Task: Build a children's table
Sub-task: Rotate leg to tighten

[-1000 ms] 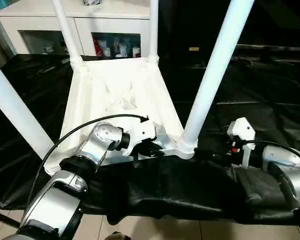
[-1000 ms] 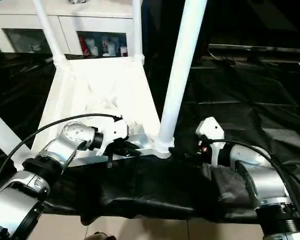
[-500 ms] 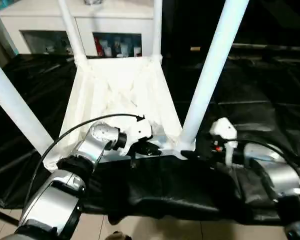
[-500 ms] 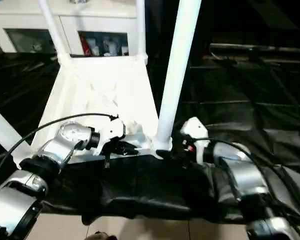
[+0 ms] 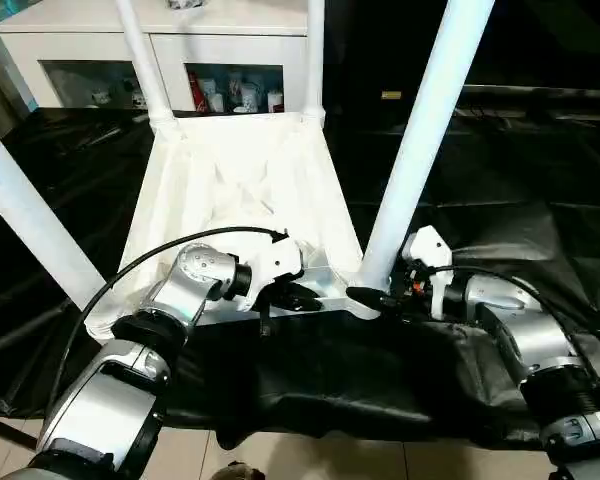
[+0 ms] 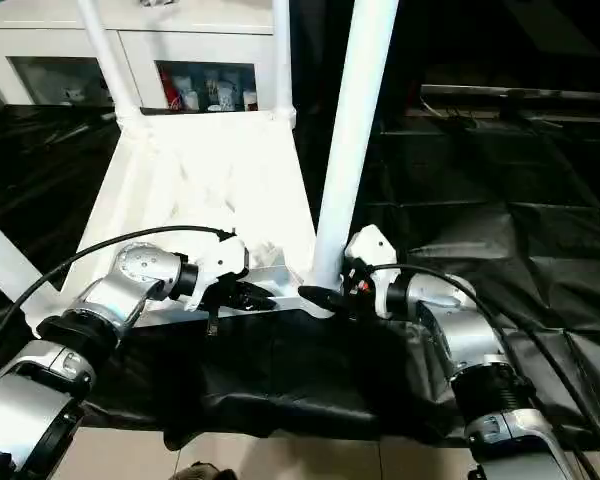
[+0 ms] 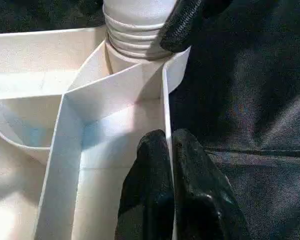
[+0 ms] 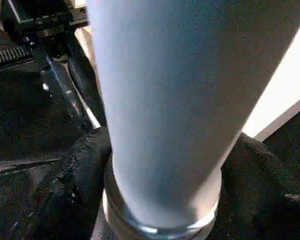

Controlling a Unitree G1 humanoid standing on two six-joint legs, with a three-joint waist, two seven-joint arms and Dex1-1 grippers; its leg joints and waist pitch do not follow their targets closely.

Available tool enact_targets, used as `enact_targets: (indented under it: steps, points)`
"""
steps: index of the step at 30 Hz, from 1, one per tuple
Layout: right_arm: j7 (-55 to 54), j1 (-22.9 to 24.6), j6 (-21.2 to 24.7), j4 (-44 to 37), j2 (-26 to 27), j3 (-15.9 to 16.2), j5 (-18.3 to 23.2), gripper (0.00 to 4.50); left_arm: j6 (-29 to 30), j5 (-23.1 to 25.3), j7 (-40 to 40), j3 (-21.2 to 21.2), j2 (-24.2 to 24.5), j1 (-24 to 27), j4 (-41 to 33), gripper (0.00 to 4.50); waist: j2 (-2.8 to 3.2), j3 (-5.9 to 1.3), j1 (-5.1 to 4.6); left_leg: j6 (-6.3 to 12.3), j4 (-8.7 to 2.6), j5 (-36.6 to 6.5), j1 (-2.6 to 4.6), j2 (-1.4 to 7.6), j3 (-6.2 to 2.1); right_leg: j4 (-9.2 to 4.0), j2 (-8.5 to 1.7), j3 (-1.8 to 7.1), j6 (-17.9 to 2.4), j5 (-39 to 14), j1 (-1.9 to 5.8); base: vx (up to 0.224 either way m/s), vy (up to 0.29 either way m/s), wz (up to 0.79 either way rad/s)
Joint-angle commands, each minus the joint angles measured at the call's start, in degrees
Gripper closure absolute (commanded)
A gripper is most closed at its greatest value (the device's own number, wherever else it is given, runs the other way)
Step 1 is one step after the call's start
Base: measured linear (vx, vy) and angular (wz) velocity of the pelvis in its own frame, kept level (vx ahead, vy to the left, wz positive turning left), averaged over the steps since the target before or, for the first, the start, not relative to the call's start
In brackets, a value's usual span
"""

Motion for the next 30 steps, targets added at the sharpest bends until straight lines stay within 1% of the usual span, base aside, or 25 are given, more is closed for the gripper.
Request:
enact_targets:
  steps: [1,3,9,10,11,12,13,14,15,16,17,18,19,20,21,22,23,24,25,26,27,30]
  points:
    - [0.3,-1.0,-0.6,0.9,0.0,-0.1,-1.0,1.49,-0.4,-0.4,-0.7,0.3,0.3,-0.3,1.1,4.5,-0.46,-3.64,0.11,2.87,-4.28,-13.3,1.83,3.86,-1.82,-4.26,-4.0,1.99,-17.7,-1.0,1.73,0.0,0.0,0.0]
    - [0.6,-1.1,-1.1,1.8,0.0,-0.1,-1.2,1.71,-0.3,-0.4,-0.4,0.4,0.4,-0.3,1.3,4.5,-0.48,-3.63,0.13,2.88,-4.31,-13.3,1.78,3.87,-1.83,-4.3,-4.05,1.99,-17.7,-1.4,1.74,0.0,0.0,0.0]
    - [0.8,-1.0,-1.2,3.1,0.8,0.0,-1.1,1.78,-0.1,-0.2,1.1,0.8,0.4,-0.2,1.5,4.5,-0.48,-3.54,0.06,2.8,-4.42,-13.9,1.8,3.88,-1.82,-4.38,-4.01,2.02,-17.6,-2.1,1.65,0.0,0.0,0.0]
    - [-0.2,-0.6,-1.2,3.8,1.5,-0.1,-1.0,1.78,0.2,0.1,3.2,1.2,0.0,-0.3,1.8,4.5,-0.38,-3.54,0.07,2.52,-4.51,-14.4,1.86,3.93,-1.87,-4.41,-4.02,2.02,-17.4,-2.9,1.59,0.0,0.0,0.0]
    - [-3.1,-0.3,-1.5,5.1,2.8,-0.9,-1.0,1.78,0.7,0.8,6.6,1.5,-0.6,-0.7,2.5,4.5,-0.39,-3.45,-0.06,2.1,-4.61,-15.1,1.85,3.96,-1.89,-4.51,-4.1,2.11,-17.3,-3.8,1.46,0.0,0.0,0.0]
    - [-5.1,-0.1,-1.7,5.9,3.8,-1.4,-1.0,1.78,1.0,1.2,9.1,1.7,-1.1,-1.0,2.9,4.5,-0.42,-3.24,-0.26,1.38,-4.82,-16.7,1.96,3.92,-1.94,-4.82,-4.18,2.14,-17.1,-6.1,1.34,0.0,0.0,0.0]
    - [-7.4,-0.1,-1.6,6.8,4.8,-2.0,-1.1,1.78,1.8,1.4,11.2,2.1,-1.7,-1.4,3.3,4.5,-0.42,-3.24,-0.26,1.38,-4.82,-16.7,1.96,3.92,-1.94,-4.82,-4.18,2.14,-17.1,-6.1,1.34,0.0,0.0,0.0]
    - [-11.4,0.0,-1.5,8.1,6.4,-3.0,-1.2,1.78,3.3,1.5,14.6,2.6,-2.8,-1.9,4.0,4.5,-0.56,-3.22,-0.52,0.23,-5.02,-18.0,2.08,3.87,-2.07,-5.08,-4.28,2.22,-16.3,-9.6,1.28,0.0,0.0,0.0]
    - [-14.8,-0.2,-1.3,9.1,7.8,-3.9,-1.1,1.78,4.0,1.5,16.8,3.0,-3.8,-2.4,4.4,4.5,-0.54,-3.2,-0.48,-0.15,-5.05,-18.2,2.16,3.86,-2.14,-5.2,-4.33,2.22,-15.9,-10.5,1.29,0.0,0.0,0.0]
    - [-17.3,-0.3,-1.1,9.9,8.8,-4.6,-1.1,1.79,4.5,1.4,18.4,3.2,-4.5,-2.7,4.6,4.5,-0.53,-3.17,-0.64,-0.59,-5.2,-18.5,2.09,3.84,-2.22,-5.28,-4.27,2.24,-15.4,-11.4,1.26,0.0,0.0,0.0]
    - [-17.3,-0.3,-1.1,9.9,8.8,-4.6,-1.1,1.79,4.5,1.4,18.4,3.2,-4.5,-2.7,4.6,4.5,-0.48,-3.15,-0.73,-0.76,-5.25,-18.7,2.05,3.82,-2.25,-5.33,-4.33,2.27,-15.2,-11.7,1.18,0.0,0.0,0.0]
    - [-17.3,-0.3,-1.1,9.9,8.8,-4.6,-1.1,1.79,4.5,1.4,18.4,3.2,-4.5,-2.7,4.6,4.5,-0.6,-3.18,-0.82,-0.68,-5.24,-18.7,1.99,3.73,-2.26,-5.47,-4.24,2.23,-14.6,-11.4,1.28,0.0,0.0,0.0]
    - [-21.7,-0.8,-0.9,11.1,10.4,-5.5,-1.3,1.79,5.0,1.6,20.6,3.4,-5.7,-3.3,5.1,4.5,-0.43,-3.23,-0.92,-0.43,-5.23,-18.0,2.01,3.79,-2.17,-5.42,-4.21,2.36,-14.6,-10.0,1.09,0.0,0.0,0.0]
    - [-28.0,-1.8,-0.6,13.1,13.0,-6.3,-1.9,1.79,6.0,1.6,24.1,3.8,-7.7,-4.5,5.9,4.5,-0.09,-3.25,-1.07,-0.65,-5.21,-18.0,2.11,3.77,-2.1,-5.31,-4.15,2.37,-15.0,-9.3,0.96,0.0,0.0,0.0]
    - [-28.0,-1.8,-0.6,13.1,13.0,-6.3,-1.9,1.79,6.0,1.6,24.1,3.8,-7.7,-4.5,5.9,4.5,-0.25,-3.42,-1.26,-1.08,-5.32,-17.6,2.01,3.64,-2.3,-5.16,-4.12,2.21,-15.1,-8.4,1.2,0.0,0.0,0.0]
    - [-32.5,-2.7,-0.4,14.7,15.1,-6.7,-2.5,1.79,6.7,1.6,27.1,4.0,-9.3,-5.4,6.7,4.5,-0.36,-3.38,-1.37,-0.89,-5.3,-17.5,1.93,3.55,-2.25,-5.18,-4.04,2.14,-15.0,-8.0,1.31,0.0,0.0,0.0]
    - [-34.6,-3.9,-1.1,16.1,18.1,-5.2,-4.1,1.79,7.2,1.6,30.5,4.4,-11.5,-6.4,7.6,4.5,0.13,-3.33,-1.51,-0.91,-5.17,-17.5,1.94,3.5,-2.17,-5.2,-4.06,2.2,-15.3,-7.3,1.04,0.0,0.0,0.0]
    - [-34.7,-4.0,-1.2,16.3,18.5,-5.0,-4.3,1.79,7.3,1.6,30.9,4.5,-11.8,-6.5,7.7,4.5,-0.11,-3.34,-1.82,-0.91,-5.22,-17.9,1.93,3.34,-2.21,-5.36,-4.03,2.12,-15.1,-8.0,1.22,0.0,0.0,0.0]
    - [-34.7,-4.0,-1.2,16.3,18.5,-5.0,-4.3,1.45,7.3,1.6,30.9,4.5,-11.8,-6.5,7.7,4.5,-0.11,-3.34,-1.82,-0.91,-5.22,-17.9,1.93,3.34,-2.21,-5.36,-4.03,2.12,-15.1,-8.0,1.22,0.0,0.0,0.0]
    - [-32.5,-4.3,-2.6,16.0,19.7,-3.4,-5.3,1.24,6.7,2.0,31.2,4.3,-12.5,-6.6,8.0,4.5,0.12,-3.42,-1.6,0.06,-5.07,-18.2,1.89,3.41,-2.21,-5.66,-4.31,2.2,-14.6,-9.0,1.31,0.0,0.0,0.0]
    - [-31.9,-4.3,-2.8,15.9,19.8,-3.2,-5.3,1.24,6.6,2.1,31.1,4.2,-12.5,-6.6,7.9,4.5,0.05,-3.39,-1.58,0.26,-5.12,-18.0,1.86,3.43,-2.21,-5.73,-4.24,2.17,-14.3,-8.8,1.33,0.0,0.0,0.0]
    - [-28.9,-4.1,-3.9,14.7,19.5,-2.0,-5.8,0.87,5.6,2.4,29.3,3.7,-12.1,-5.8,7.3,4.5,0.06,-3.43,-1.58,1.11,-5.23,-17.5,1.86,3.54,-2.2,-5.63,-4.05,2.12,-14.3,-7.2,1.34,0.0,0.0,0.0]
